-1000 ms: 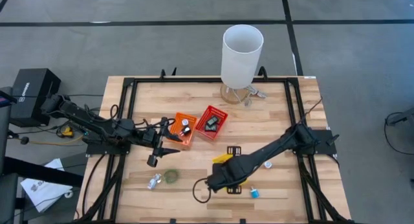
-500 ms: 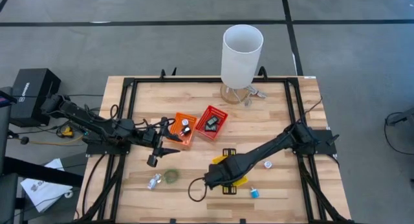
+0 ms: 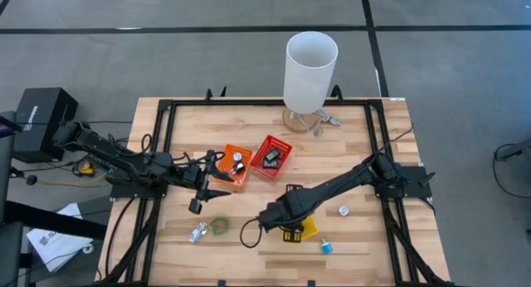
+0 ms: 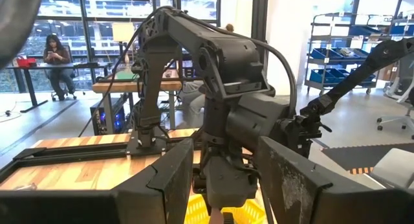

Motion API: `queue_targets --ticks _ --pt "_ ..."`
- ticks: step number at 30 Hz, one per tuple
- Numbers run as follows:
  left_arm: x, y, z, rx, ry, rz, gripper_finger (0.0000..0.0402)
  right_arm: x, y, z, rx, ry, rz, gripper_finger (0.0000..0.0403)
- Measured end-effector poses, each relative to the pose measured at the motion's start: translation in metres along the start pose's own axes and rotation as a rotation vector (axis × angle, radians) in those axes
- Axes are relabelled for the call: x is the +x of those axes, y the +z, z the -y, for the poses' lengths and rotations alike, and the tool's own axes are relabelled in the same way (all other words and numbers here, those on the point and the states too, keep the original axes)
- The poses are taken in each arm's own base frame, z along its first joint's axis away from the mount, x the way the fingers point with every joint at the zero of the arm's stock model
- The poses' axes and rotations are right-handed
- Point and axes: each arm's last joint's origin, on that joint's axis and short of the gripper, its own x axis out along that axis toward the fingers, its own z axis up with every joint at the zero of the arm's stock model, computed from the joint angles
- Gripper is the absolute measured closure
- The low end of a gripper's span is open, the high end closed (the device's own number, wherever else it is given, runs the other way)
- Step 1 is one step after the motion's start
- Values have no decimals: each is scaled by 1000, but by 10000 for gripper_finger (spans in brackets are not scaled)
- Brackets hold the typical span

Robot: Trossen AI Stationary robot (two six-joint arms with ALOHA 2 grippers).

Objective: Pick & Place Office items
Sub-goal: Put the brown wrist watch into the yellow bin, then put the pink charger adapter into the orange bin

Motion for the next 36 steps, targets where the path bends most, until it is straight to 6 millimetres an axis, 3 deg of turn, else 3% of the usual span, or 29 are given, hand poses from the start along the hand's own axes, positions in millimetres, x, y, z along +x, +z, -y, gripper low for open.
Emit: queue_targets --ticks 22,31,36 --pt "0 0 0 0 0 0 235 1 7 14 44 133 -59 224" --pt "0 0 0 0 0 0 235 0 4 23 148 139 -129 197" --pt "0 0 0 0 0 0 235 -12 1 31 211 125 -196 195"
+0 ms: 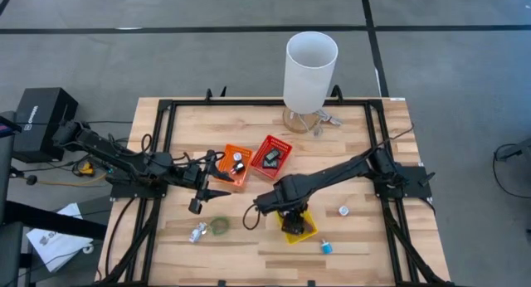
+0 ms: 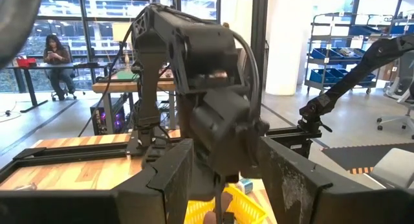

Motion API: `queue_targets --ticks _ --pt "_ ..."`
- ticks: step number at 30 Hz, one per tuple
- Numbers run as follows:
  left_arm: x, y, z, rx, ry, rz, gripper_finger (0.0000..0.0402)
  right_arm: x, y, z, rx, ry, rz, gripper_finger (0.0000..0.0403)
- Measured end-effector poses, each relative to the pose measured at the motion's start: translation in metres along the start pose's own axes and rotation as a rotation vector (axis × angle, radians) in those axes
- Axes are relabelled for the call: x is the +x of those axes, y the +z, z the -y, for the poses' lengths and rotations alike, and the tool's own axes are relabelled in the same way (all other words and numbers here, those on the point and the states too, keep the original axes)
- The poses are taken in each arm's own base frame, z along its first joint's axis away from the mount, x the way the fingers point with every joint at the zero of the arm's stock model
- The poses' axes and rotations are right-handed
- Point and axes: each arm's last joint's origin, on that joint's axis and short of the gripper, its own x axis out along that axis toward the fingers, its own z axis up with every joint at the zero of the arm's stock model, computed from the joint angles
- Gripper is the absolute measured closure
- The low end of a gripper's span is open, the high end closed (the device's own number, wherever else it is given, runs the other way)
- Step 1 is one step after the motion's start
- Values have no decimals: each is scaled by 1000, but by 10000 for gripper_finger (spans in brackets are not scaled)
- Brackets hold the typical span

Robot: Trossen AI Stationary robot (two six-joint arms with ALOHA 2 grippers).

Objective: Pick & Place Office items
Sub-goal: Put the pink charger adapter into the orange bin

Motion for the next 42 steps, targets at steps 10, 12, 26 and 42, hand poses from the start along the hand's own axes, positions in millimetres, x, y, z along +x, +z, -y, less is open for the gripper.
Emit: queue_targets --ticks 10,12,26,42 --pt "0 0 0 0 0 0 235 -32 -24 0 -62 -16 -21 196" --pt "0 0 0 0 0 0 235 -34 -32 2 -44 -23 -29 196" --pt "0 0 0 0 0 0 235 -17 -119 43 318 -13 55 196" --pt "0 0 0 0 0 0 235 42 -155 48 614 -45 122 196"
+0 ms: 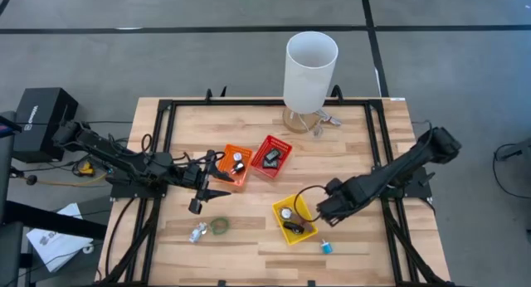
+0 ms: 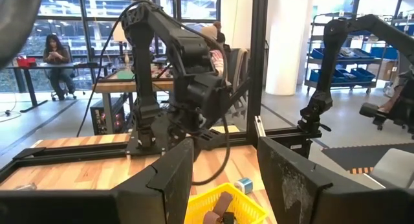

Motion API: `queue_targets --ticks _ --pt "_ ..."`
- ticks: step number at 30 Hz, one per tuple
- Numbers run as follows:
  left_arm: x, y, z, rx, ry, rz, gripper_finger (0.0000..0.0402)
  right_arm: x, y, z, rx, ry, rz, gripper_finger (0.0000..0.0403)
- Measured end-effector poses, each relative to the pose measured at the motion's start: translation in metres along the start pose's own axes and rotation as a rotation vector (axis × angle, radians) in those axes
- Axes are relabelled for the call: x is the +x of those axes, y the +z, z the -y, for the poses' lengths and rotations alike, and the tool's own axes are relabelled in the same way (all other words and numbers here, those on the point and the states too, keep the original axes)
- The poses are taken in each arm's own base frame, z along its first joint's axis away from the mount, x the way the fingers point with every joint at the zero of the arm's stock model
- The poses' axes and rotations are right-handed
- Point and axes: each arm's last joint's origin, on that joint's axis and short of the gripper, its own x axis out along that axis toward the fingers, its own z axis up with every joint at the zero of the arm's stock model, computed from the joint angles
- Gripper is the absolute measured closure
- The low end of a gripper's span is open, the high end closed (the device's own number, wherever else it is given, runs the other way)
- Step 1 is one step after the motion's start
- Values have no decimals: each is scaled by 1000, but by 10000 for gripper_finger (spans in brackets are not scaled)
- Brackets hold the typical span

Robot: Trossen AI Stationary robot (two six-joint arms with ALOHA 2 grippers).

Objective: Pick & Place Office items
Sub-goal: Put the pink charger adapter into the orange bin

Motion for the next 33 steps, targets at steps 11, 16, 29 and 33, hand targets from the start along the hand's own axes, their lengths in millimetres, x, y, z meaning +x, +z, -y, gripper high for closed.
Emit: queue_targets --ticks 11,16,29,33 --pt "0 0 0 0 0 0 235 24 -2 -15 -112 -70 -15 196" --pt "0 0 0 0 0 1 235 26 1 -16 -115 -76 -16 196" --pt "0 0 0 0 0 0 235 34 -6 -11 -145 -108 -17 196" --pt "0 0 0 0 0 0 235 41 -7 -5 -143 -133 -56 196"
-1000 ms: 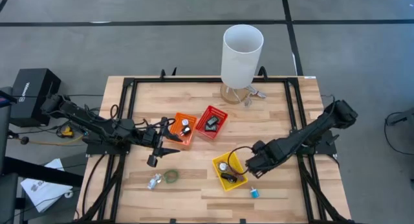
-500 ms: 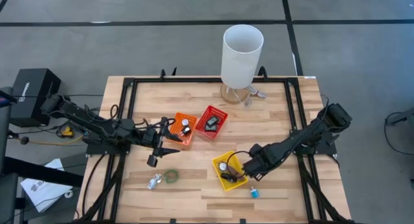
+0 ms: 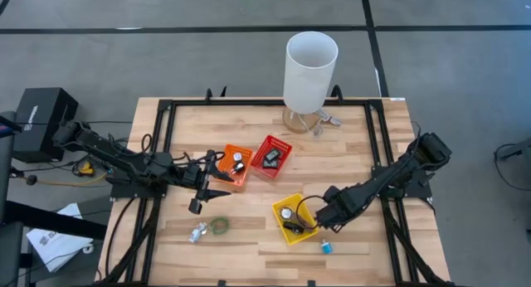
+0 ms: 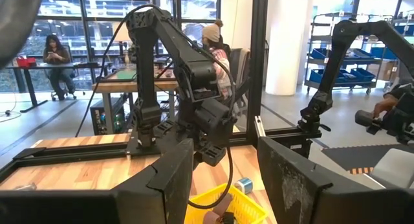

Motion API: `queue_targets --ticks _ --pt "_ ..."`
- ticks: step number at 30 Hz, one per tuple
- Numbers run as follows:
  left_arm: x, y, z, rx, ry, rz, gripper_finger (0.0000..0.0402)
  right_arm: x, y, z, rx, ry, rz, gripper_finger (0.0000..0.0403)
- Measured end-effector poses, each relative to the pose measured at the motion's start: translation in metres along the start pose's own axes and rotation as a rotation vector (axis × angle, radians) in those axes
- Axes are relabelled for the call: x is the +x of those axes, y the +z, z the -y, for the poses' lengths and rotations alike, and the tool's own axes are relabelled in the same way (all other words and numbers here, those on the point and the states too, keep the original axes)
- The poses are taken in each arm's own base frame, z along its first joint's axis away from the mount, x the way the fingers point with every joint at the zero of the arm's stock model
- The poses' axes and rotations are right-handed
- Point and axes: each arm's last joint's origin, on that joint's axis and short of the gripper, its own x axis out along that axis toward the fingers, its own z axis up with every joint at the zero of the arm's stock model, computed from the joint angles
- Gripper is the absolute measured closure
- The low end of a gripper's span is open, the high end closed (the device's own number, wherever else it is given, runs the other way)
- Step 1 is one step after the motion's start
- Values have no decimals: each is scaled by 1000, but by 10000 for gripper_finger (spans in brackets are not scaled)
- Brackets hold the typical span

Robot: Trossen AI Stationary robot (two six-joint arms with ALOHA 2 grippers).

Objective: Pick & Place Office items
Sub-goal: Put the pink charger adapter into the orange bin

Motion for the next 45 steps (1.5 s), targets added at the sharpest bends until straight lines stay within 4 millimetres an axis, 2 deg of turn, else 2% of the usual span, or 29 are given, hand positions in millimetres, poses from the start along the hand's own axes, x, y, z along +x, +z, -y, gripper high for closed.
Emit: queue_targets --ticks 8,22,29,33,40,45 --pt "0 0 0 0 0 0 235 0 3 -6 -27 69 25 196" --pt "0 0 0 -38 0 0 235 0 5 -6 -21 66 39 196" --pt "0 0 0 -38 0 0 235 -8 7 -8 -118 101 0 196" --pt "0 0 0 -38 0 0 235 -12 9 -9 -188 92 29 196" --pt "0 0 0 -37 0 0 235 -11 9 2 -206 -9 4 196" --pt "0 0 0 -37 0 0 235 -12 13 -6 -197 75 39 196"
